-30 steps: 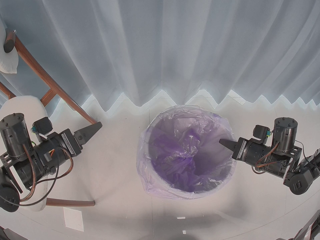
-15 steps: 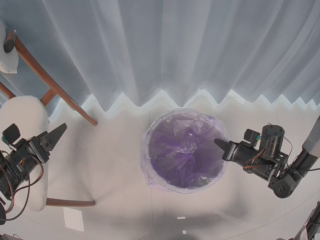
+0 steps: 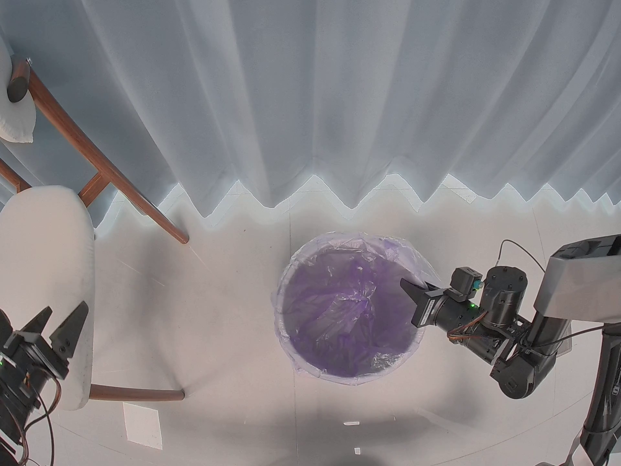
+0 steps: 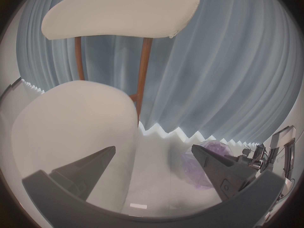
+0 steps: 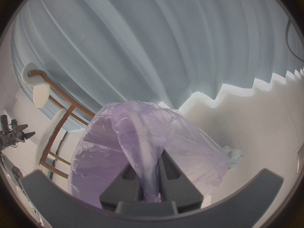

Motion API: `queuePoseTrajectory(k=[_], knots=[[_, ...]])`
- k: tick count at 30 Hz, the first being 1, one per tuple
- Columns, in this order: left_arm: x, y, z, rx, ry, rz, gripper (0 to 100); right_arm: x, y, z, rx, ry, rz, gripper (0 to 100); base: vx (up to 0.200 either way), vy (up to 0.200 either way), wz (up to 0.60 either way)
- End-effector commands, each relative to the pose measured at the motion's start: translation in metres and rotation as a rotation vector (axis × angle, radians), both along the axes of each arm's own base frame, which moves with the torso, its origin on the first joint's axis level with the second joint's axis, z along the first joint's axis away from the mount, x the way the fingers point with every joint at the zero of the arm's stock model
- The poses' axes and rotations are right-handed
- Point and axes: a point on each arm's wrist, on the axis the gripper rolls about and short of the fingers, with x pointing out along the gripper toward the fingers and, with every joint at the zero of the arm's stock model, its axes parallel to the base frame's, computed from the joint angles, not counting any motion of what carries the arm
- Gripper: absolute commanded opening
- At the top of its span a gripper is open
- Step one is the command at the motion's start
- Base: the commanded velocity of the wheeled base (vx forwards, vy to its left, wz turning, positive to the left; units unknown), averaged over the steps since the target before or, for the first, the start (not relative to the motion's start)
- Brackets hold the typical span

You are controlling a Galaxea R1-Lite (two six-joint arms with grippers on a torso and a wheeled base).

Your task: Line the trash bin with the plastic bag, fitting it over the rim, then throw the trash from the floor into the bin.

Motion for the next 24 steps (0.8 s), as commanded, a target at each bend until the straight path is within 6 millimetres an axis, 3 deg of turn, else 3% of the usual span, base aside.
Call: queuePoseTrajectory(k=[1,6,14,18,24], knots=[[-0.031,0.001,-0.012,0.019,-0.014,0.03,100,0.005,0.003,-0.029,-0.032,0.051,0.007,0,0.0,0.0,0.0],[-0.063,0.001,-0.029,0.147,0.0,0.002,100,0.023,0.008,-0.027,-0.017,-0.004,0.007,0,0.0,0.0,0.0],[-0.101,0.001,-0.061,0.159,-0.033,0.004,100,0.039,0.016,-0.03,-0.021,-0.05,0.015,0,0.0,0.0,0.0],[-0.112,0.001,-0.067,0.194,-0.059,0.006,100,0.043,0.019,-0.028,-0.012,-0.068,0.019,0,0.0,0.0,0.0],[-0.113,0.001,-0.067,0.197,-0.056,0.01,100,0.044,0.02,-0.031,-0.009,-0.065,0.021,0,0.0,0.0,0.0]])
